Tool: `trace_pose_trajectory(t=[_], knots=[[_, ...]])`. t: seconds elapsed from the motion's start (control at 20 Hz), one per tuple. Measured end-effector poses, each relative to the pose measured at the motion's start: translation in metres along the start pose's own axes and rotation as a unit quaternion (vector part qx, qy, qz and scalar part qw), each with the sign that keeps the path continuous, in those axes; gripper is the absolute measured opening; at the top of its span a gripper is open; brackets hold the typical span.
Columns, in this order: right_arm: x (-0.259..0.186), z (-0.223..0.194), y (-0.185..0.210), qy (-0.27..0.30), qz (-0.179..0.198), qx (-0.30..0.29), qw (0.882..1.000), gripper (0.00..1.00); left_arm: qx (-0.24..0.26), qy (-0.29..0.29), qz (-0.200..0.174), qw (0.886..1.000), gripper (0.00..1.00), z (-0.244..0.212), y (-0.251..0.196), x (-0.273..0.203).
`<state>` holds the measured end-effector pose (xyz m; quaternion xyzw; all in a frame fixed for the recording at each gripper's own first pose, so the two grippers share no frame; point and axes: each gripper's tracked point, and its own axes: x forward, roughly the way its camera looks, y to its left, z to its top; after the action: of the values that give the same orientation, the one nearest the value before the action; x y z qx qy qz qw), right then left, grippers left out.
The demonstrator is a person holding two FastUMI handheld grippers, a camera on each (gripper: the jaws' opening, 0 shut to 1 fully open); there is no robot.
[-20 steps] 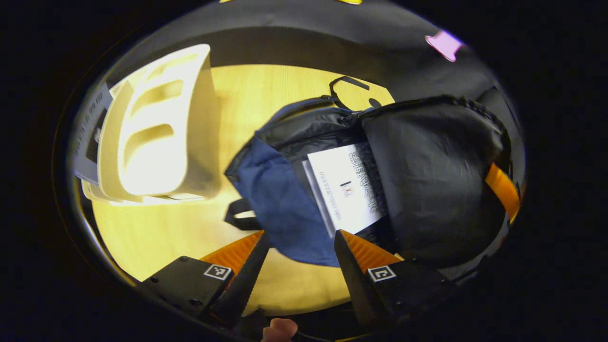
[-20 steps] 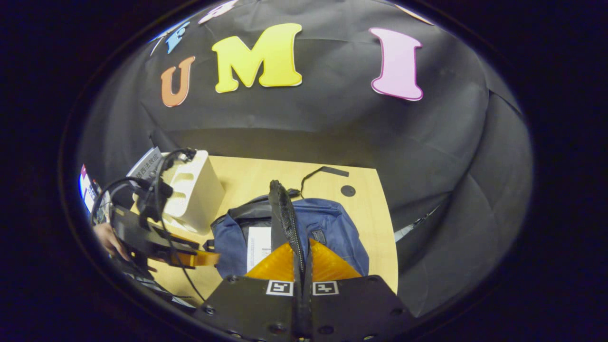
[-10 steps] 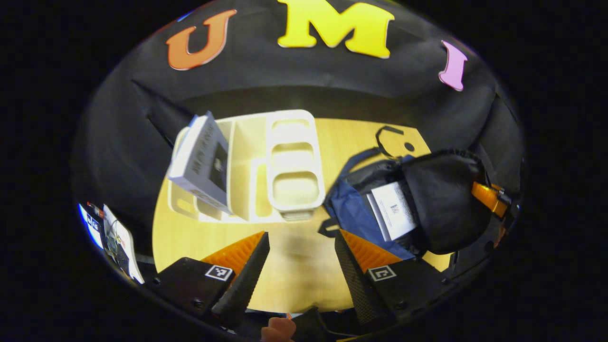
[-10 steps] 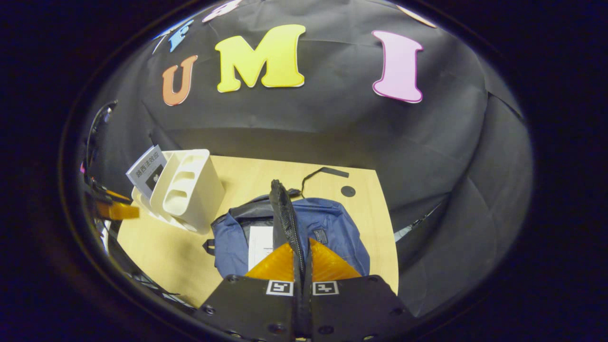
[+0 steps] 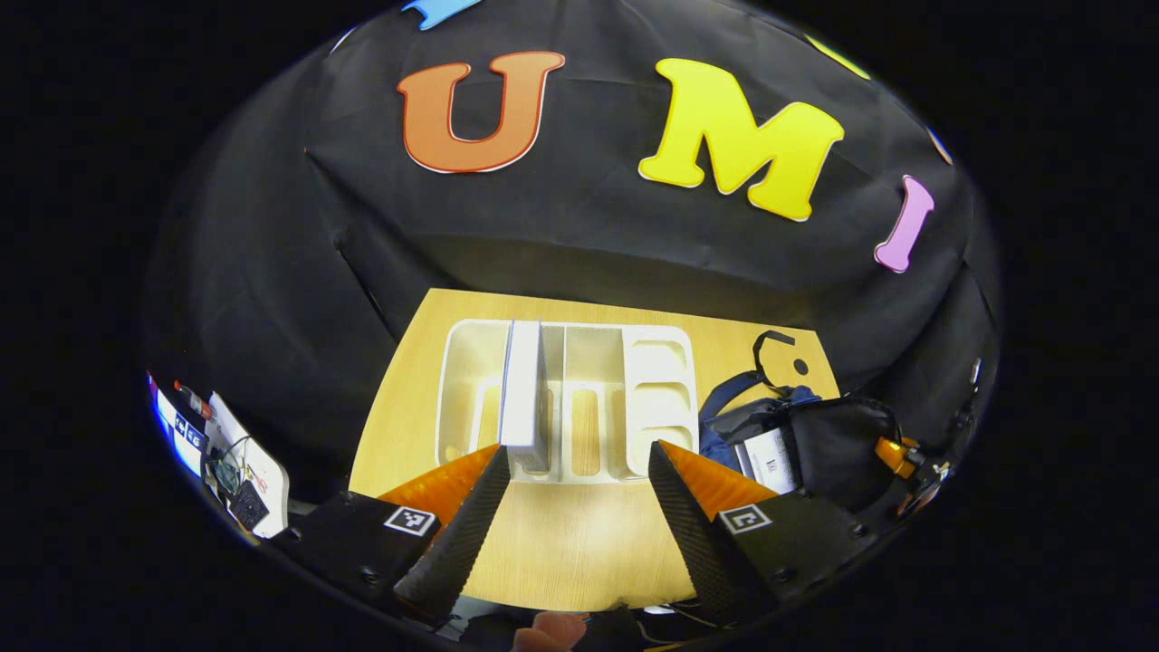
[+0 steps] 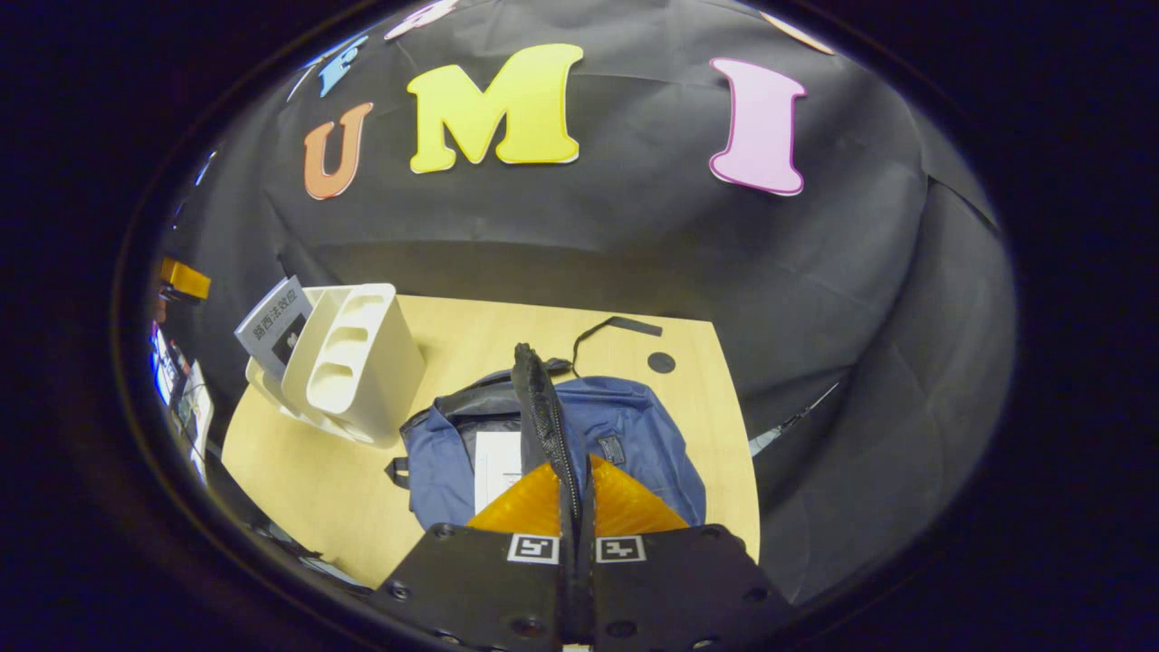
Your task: Open the schoolbag, grab two books from the bookshelf and put them into the schoolbag.
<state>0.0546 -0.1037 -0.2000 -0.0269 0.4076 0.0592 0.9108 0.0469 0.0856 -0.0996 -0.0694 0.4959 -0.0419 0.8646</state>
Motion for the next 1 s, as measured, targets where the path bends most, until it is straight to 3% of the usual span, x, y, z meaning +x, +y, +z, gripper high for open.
trace_pose_trajectory(t=[0.5, 0.75, 0.8, 1.0], knots=[[0.005, -0.001, 0.003, 0.014, -0.017, 0.016, 1.000, 0.00, 0.010, 0.147, -0.019, 0.989, 0.98, 0.009, 0.040, 0.106], [0.010, -0.001, 0.004, 0.024, -0.022, 0.026, 0.999, 0.00, -0.002, 0.203, -0.018, 0.979, 0.95, -0.005, 0.053, 0.150], [0.011, 0.000, 0.004, 0.024, -0.022, 0.027, 0.999, 0.00, -0.008, 0.213, -0.016, 0.977, 1.00, -0.009, 0.055, 0.158], [0.017, -0.004, 0.007, 0.032, -0.020, 0.030, 0.999, 0.00, -0.019, 0.240, -0.015, 0.971, 0.99, -0.022, 0.058, 0.177]])
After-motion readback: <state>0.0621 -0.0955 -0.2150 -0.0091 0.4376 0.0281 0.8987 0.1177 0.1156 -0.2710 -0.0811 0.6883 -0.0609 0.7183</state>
